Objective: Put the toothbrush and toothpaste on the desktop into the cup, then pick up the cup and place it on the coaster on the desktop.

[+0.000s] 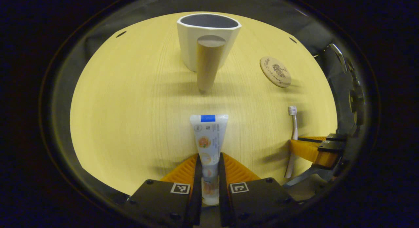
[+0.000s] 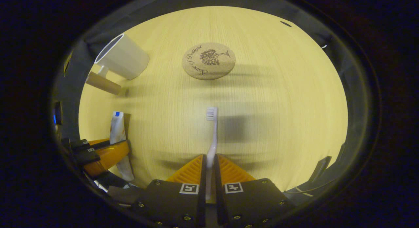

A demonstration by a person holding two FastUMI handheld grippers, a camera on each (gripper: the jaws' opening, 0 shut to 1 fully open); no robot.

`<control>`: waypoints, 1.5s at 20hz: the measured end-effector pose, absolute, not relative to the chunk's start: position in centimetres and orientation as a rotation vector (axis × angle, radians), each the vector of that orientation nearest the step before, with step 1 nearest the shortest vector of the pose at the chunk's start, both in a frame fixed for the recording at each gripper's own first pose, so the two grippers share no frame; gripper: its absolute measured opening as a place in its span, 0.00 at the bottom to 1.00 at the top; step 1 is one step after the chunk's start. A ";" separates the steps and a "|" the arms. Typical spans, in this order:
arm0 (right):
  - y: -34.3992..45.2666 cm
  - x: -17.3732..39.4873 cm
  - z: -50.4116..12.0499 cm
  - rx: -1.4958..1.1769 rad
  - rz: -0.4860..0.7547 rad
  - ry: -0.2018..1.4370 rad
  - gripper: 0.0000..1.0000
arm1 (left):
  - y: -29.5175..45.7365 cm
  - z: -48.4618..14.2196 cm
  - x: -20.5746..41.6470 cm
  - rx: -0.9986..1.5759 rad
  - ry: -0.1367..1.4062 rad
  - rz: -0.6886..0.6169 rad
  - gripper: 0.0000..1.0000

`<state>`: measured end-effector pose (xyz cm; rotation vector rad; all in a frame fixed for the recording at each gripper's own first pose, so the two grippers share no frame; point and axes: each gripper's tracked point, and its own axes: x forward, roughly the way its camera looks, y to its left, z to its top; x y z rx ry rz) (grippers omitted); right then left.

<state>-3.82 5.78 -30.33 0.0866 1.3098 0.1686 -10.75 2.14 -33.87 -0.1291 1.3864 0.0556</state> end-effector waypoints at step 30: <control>8.1 1.5 -20.0 0.305 0.396 0.848 0.04 | 8.1 -24.0 -7.3 -0.270 0.883 0.161 0.20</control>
